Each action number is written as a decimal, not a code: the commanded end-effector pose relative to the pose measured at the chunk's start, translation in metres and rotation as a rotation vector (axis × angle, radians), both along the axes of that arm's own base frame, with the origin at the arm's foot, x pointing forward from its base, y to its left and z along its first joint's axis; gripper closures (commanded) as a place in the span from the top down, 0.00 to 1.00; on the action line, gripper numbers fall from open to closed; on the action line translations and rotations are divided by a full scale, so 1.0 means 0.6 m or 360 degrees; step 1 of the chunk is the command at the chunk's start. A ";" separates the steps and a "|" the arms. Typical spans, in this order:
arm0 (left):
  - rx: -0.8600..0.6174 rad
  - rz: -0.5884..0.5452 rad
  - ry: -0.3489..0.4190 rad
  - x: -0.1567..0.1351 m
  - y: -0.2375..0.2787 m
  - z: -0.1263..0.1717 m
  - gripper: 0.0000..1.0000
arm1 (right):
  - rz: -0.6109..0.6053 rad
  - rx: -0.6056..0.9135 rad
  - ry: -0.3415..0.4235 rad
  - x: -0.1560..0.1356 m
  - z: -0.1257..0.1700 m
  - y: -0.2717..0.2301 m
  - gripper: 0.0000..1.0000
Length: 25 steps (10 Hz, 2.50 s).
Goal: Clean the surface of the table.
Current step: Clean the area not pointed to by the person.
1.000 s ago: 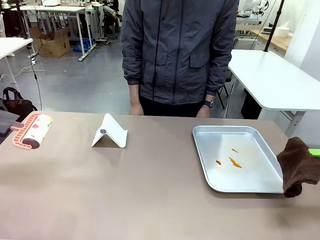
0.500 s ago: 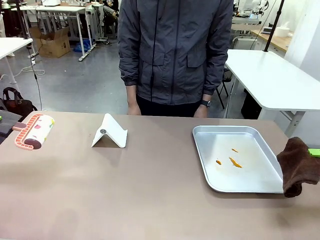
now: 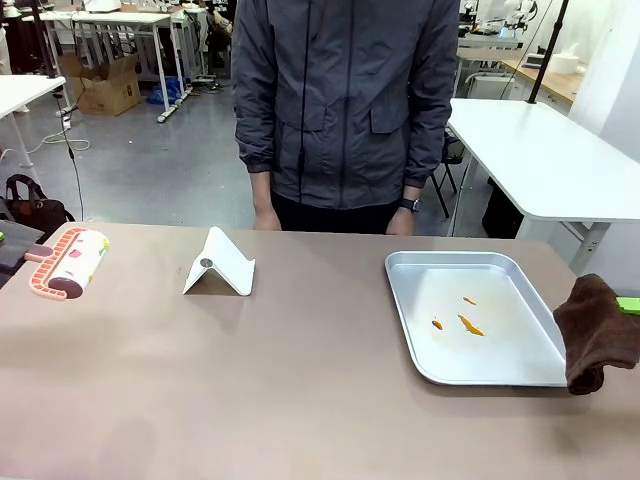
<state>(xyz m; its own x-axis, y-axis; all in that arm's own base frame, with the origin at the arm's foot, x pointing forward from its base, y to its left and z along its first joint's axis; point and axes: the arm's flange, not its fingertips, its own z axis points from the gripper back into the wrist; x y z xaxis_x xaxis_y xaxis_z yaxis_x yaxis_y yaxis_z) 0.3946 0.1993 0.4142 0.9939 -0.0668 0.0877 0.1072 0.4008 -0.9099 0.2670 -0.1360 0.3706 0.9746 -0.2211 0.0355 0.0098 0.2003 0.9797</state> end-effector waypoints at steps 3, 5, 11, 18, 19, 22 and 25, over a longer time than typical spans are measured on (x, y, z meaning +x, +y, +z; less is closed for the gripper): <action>0.0005 0.0011 0.0008 0.001 0.000 0.007 0.22 | 0.0019 0.0007 -0.0014 -0.004 0.004 0.000 0.00; 0.0005 0.0011 0.0008 0.001 0.000 0.007 0.22 | 0.0058 -0.0090 0.0018 0.020 0.016 0.015 0.08; 0.0005 0.0011 0.0008 0.001 0.000 0.007 0.22 | 0.0427 -0.1015 0.0073 0.220 0.109 0.135 0.08; 0.0005 0.0011 0.0008 0.001 0.000 0.007 0.22 | -0.0001 -0.1724 -0.0086 0.356 -0.019 0.206 0.08; 0.0005 0.0011 0.0008 0.001 0.000 0.007 0.22 | -0.0031 -0.1725 -0.0093 0.364 -0.035 0.212 0.08; 0.0005 0.0011 0.0008 0.001 0.000 0.007 0.22 | 0.0055 -0.1615 -0.0098 0.378 -0.082 0.240 0.08; 0.0005 0.0011 0.0008 0.001 0.000 0.007 0.22 | 0.0154 -0.1582 -0.0125 0.376 -0.112 0.266 0.08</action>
<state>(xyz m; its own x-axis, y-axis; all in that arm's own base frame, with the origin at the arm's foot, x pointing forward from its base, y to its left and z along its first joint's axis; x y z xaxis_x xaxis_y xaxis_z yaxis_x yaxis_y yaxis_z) 0.3963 0.2007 0.4149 0.9938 -0.0665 0.0891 0.1085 0.4040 -0.9083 0.4892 0.0228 0.3099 0.9788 -0.0075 0.2047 -0.0643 0.9375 0.3420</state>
